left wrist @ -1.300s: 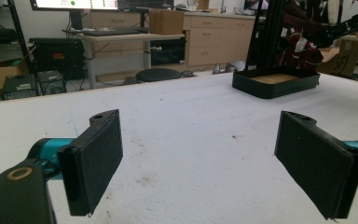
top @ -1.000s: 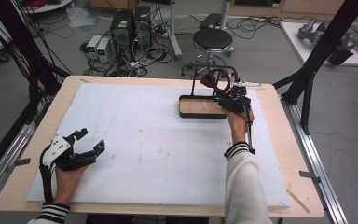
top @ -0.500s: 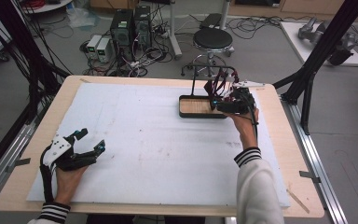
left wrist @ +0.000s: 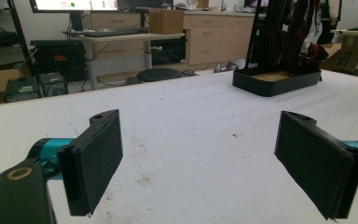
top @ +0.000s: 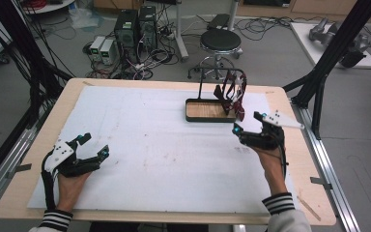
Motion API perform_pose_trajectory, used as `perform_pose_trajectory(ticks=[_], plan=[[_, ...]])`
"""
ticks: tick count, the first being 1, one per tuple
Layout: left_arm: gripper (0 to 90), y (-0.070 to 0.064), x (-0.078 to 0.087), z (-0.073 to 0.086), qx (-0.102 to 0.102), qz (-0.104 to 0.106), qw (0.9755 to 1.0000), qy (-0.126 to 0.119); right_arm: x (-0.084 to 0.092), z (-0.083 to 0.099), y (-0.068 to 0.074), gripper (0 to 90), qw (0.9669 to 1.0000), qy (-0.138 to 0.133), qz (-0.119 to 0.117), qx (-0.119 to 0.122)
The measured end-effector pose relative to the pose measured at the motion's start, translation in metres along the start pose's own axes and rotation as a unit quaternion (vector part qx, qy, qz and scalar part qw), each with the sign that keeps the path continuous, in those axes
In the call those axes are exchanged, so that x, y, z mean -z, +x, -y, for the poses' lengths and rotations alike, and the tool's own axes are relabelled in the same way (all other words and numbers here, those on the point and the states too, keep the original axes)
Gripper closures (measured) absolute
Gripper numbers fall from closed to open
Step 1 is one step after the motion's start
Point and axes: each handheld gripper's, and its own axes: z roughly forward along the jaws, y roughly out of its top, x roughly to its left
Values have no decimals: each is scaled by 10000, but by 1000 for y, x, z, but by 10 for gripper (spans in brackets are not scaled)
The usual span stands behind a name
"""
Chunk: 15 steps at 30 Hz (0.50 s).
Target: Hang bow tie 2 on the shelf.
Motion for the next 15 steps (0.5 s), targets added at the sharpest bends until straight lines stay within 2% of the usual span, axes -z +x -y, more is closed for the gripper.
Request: perform_pose_trajectory(ticks=[2, 5, 8, 11, 15], plan=[[154, 0, 0, 0, 13, 6, 10000, -2, 11, 18, 9, 106, 9998, -145, -31, 115], [154, 0, 0, 0, 22, -1, 10000, -11, 21, 35, 15, 106, 9991, -379, 28, 180], [154, 0, 1, 0, 34, 3, 10000, -29, 31, 56, 20, 106, 9979, -643, 51, 37], [154, 1, 1, 0, 32, 10, 10000, -29, 38, 76, 24, 106, 9968, -769, 229, 42], [154, 1, 1, 0, 44, 14, 10000, -35, 39, 89, 28, 106, 9941, -1062, 234, 44]])
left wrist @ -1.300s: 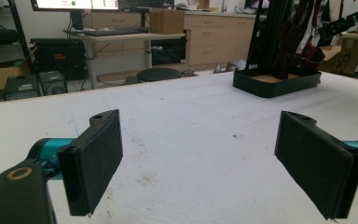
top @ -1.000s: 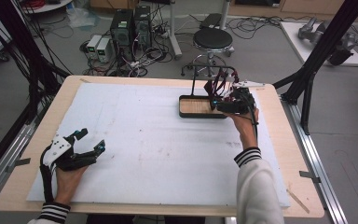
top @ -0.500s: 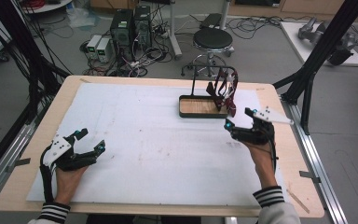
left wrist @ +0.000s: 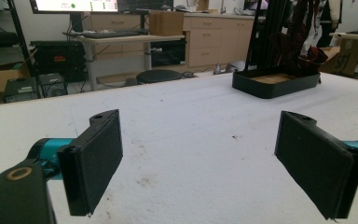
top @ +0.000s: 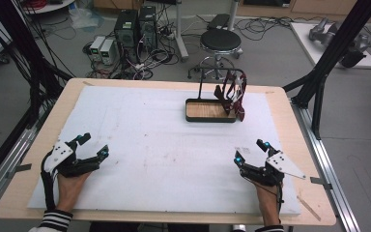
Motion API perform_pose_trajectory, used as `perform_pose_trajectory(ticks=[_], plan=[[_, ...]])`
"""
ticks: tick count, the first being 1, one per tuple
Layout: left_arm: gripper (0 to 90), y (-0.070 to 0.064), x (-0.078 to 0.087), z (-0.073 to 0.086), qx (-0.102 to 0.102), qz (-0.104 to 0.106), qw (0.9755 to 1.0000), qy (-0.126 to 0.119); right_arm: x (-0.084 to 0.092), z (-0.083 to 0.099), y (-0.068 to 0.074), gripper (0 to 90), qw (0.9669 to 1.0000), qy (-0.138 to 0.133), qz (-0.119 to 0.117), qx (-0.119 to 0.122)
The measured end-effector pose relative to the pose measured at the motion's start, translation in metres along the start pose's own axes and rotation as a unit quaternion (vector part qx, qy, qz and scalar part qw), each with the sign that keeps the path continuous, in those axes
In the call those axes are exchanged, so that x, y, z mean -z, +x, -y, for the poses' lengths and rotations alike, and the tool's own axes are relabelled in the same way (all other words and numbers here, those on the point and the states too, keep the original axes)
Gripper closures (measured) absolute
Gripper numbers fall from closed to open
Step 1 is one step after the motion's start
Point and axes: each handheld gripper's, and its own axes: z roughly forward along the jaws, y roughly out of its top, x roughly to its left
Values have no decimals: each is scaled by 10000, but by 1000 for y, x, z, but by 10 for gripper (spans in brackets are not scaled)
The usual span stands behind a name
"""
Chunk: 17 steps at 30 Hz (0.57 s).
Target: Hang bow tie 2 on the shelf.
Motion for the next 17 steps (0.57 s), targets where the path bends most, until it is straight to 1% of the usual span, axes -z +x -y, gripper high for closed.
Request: perform_pose_trajectory(ticks=[3, 5, 6, 7, 8, 11, 12, 17], plan=[[154, 0, 0, 0, -3, 9, 10000, -1, -3, 9, 1, 106, 9999, -49, -24, -119], [154, 0, 0, 0, 14, 3, 10000, -4, -5, 16, 1, 106, 9996, -18, -67, -275], [154, 0, 1, 0, 5, 5, 10000, -15, -4, 16, 2, 106, 9997, -54, -50, -242], [154, 0, 0, 0, 6, -1, 10000, -19, -3, 16, 2, 106, 9995, -139, -74, -275], [154, 0, 0, 0, 7, 0, 10000, -20, -4, 16, 2, 106, 9995, -119, -99, -285], [154, 0, 0, 0, 8, -5, 10000, -12, -5, 16, 3, 106, 9997, -90, -142, -151], [154, 0, 0, 0, 0, -8, 10000, -5, -4, 16, 4, 106, 9998, -70, -122, -172], [154, 0, 0, 0, -3, -26, 10000, -17, -5, 16, 7, 107, 9999, -50, -120, -38]])
